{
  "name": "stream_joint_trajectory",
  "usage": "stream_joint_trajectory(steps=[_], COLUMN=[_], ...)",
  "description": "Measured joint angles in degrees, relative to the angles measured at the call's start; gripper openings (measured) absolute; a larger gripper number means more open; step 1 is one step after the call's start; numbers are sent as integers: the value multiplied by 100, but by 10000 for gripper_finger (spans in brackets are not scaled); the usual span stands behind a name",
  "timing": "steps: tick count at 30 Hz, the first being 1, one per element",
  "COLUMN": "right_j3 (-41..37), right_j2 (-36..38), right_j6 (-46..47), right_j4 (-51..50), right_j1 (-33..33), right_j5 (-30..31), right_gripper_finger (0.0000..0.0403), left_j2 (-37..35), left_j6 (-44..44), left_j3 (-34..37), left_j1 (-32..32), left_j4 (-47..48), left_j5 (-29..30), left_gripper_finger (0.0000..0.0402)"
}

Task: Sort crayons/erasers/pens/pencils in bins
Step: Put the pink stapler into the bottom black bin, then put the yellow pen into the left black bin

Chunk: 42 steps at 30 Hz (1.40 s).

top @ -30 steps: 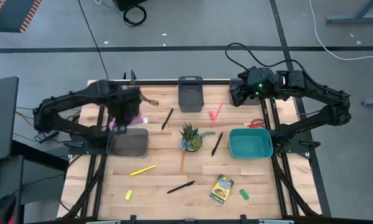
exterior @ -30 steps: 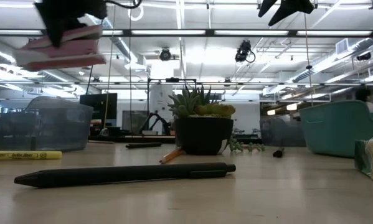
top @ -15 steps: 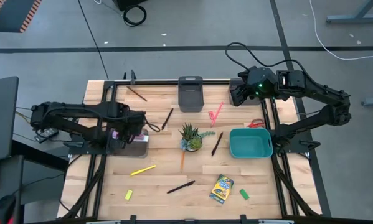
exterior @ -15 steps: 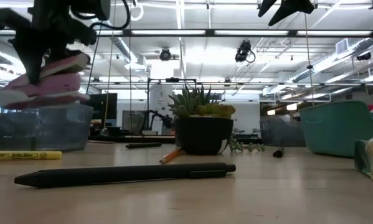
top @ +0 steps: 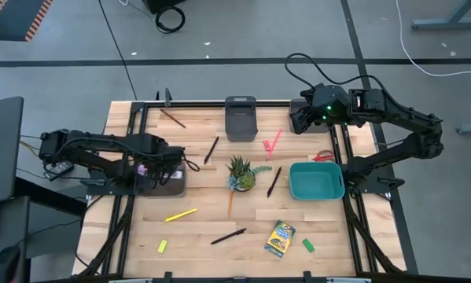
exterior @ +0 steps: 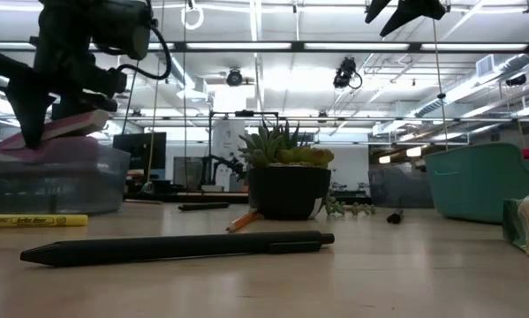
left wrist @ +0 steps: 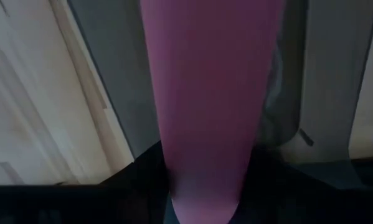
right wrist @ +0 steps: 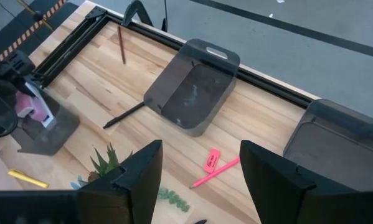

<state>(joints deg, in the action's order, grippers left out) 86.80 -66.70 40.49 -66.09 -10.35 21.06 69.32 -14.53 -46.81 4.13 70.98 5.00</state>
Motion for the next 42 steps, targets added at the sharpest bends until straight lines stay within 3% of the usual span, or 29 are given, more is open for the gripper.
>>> stream_joint_trajectory(steps=[19, 27, 31, 36, 42], right_j3=[0, 0, 0, 0, 0], right_j2=[0, 0, 0, 0, 0], right_j6=[2, 2, 2, 59, 278], right_j4=[3, 3, 3, 9, 16], right_j1=[0, 0, 0, 0, 4], right_j5=[-11, -11, -11, -11, -13], right_gripper_finger=[222, 222, 222, 222, 222], left_j2=[0, 1, -39, -40, -33], left_j6=[87, 556, 919, 1724, 3370], left_j3=[0, -583, -1310, -2157, -2310], left_j1=[3, 3, 1, -39, -554], left_j4=[-39, 856, 1058, 739, 235], left_j5=[-1, 137, 123, -312, -411], left_gripper_finger=[226, 216, 203, 190, 183])
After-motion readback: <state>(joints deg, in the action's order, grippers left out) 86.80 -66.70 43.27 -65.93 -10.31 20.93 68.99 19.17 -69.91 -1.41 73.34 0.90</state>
